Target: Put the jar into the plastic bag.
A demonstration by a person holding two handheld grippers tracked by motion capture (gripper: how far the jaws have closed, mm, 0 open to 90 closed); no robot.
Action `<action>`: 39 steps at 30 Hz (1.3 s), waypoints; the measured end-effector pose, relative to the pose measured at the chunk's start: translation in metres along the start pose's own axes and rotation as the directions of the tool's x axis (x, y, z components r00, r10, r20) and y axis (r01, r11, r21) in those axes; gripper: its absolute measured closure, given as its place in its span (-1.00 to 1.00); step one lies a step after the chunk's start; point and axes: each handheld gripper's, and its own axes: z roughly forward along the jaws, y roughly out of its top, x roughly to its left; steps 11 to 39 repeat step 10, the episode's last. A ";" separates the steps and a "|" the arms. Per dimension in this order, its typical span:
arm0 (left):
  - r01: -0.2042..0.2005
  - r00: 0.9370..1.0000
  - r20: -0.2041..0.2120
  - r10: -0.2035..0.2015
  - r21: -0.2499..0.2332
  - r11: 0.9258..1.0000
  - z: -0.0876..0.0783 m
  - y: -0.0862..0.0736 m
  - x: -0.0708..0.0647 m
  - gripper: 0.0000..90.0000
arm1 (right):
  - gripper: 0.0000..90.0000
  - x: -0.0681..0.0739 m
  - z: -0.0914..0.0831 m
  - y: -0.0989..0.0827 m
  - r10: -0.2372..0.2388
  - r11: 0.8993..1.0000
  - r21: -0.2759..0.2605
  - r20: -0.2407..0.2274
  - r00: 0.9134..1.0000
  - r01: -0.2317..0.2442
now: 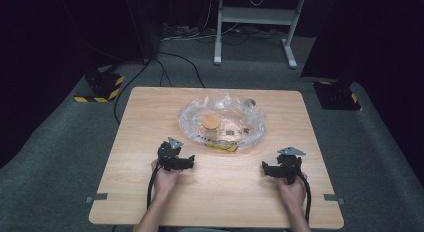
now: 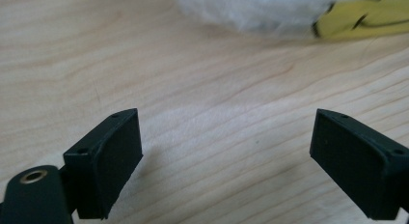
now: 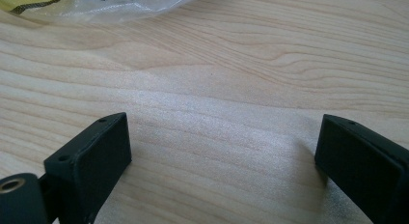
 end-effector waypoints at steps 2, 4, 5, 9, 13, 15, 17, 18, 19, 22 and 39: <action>-0.016 1.000 -0.008 0.015 -0.019 1.000 0.000 -0.002 0.000 -0.76 | -0.88 0.000 0.000 0.000 0.001 1.000 -0.001 0.000 1.000 -0.001; -0.016 1.000 -0.009 0.016 -0.018 1.000 0.001 -0.002 0.000 -0.77 | -0.88 0.000 0.000 0.000 0.001 1.000 0.000 0.000 1.000 -0.001; -0.019 1.000 -0.009 0.019 -0.015 1.000 0.000 -0.002 0.000 -0.77 | -0.88 0.000 0.000 0.000 -0.001 1.000 0.000 0.000 1.000 0.001; -0.016 1.000 -0.010 0.016 -0.017 1.000 0.001 -0.002 0.000 -0.78 | -0.88 0.000 0.000 0.000 -0.001 1.000 0.000 0.000 1.000 0.001; -0.019 1.000 -0.009 0.019 -0.013 1.000 0.001 -0.002 0.000 -0.79 | -0.88 0.000 0.000 0.000 -0.001 1.000 0.000 0.000 1.000 0.001; -0.019 1.000 -0.009 0.019 -0.013 1.000 0.001 -0.002 0.000 -0.79 | -0.88 0.000 0.000 0.000 -0.001 1.000 0.000 0.000 1.000 0.001; -0.019 1.000 -0.009 0.019 -0.013 1.000 0.001 -0.002 0.000 -0.79 | -0.88 0.000 0.000 0.000 -0.001 1.000 0.000 0.000 1.000 0.001; -0.019 1.000 -0.009 0.019 -0.013 1.000 0.001 -0.002 0.000 -0.79 | -0.88 0.000 0.000 0.000 -0.001 1.000 0.000 0.000 1.000 0.001; -0.019 1.000 -0.009 0.019 -0.013 1.000 0.001 -0.002 0.000 -0.79 | -0.88 0.000 0.000 0.000 -0.001 1.000 0.000 0.000 1.000 0.001; -0.019 1.000 -0.009 0.019 -0.013 1.000 0.001 -0.002 0.000 -0.79 | -0.88 0.000 0.000 0.000 -0.001 1.000 0.000 0.000 1.000 0.001; -0.019 1.000 -0.009 0.019 -0.013 1.000 0.001 -0.002 0.000 -0.79 | -0.88 0.000 0.000 0.000 -0.001 1.000 0.000 0.000 1.000 0.001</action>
